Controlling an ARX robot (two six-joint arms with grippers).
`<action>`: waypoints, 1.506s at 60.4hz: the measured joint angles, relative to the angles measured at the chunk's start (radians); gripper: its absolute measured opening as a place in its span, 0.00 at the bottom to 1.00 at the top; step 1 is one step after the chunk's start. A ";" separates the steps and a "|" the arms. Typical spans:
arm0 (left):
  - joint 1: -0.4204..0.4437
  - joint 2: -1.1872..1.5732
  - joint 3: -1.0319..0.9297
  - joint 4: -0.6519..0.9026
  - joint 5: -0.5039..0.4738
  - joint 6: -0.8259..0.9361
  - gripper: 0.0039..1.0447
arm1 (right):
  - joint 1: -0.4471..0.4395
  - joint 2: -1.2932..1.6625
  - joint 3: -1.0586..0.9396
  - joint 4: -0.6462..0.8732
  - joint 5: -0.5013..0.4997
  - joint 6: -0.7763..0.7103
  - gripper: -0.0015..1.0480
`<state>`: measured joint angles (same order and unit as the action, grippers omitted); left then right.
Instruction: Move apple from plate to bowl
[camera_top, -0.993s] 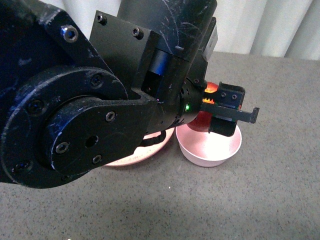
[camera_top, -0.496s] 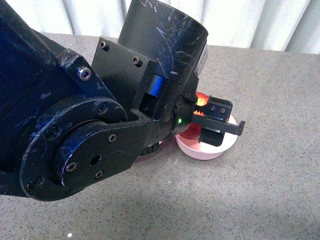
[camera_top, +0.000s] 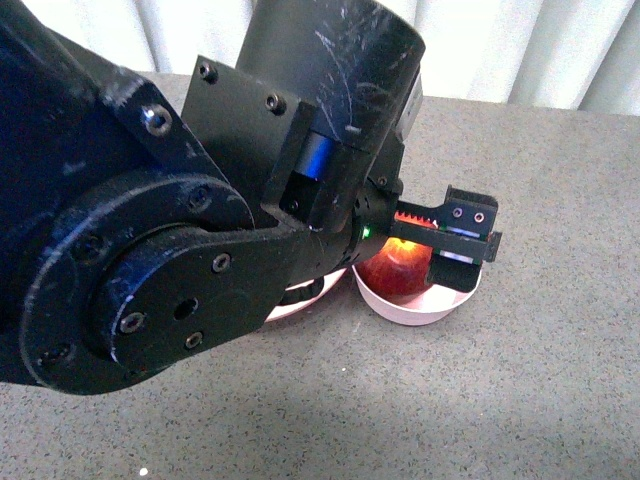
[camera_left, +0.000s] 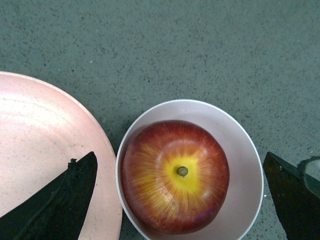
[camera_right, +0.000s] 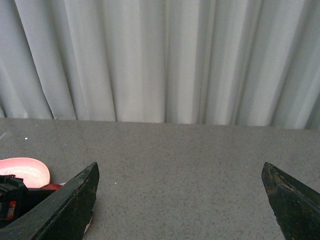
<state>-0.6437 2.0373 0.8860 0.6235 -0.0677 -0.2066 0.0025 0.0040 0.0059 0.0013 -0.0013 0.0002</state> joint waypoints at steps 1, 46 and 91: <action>0.003 -0.003 -0.002 0.003 -0.001 -0.002 0.94 | 0.000 0.000 0.000 0.000 0.000 0.000 0.91; 0.322 -0.449 -0.583 0.514 -0.211 0.138 0.75 | 0.000 0.000 0.000 0.000 0.000 0.000 0.91; 0.546 -1.165 -0.851 0.204 -0.029 0.198 0.03 | 0.000 0.000 0.000 0.000 0.000 0.000 0.91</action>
<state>-0.0975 0.8726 0.0349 0.8272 -0.0963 -0.0082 0.0025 0.0044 0.0059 0.0010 -0.0013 0.0002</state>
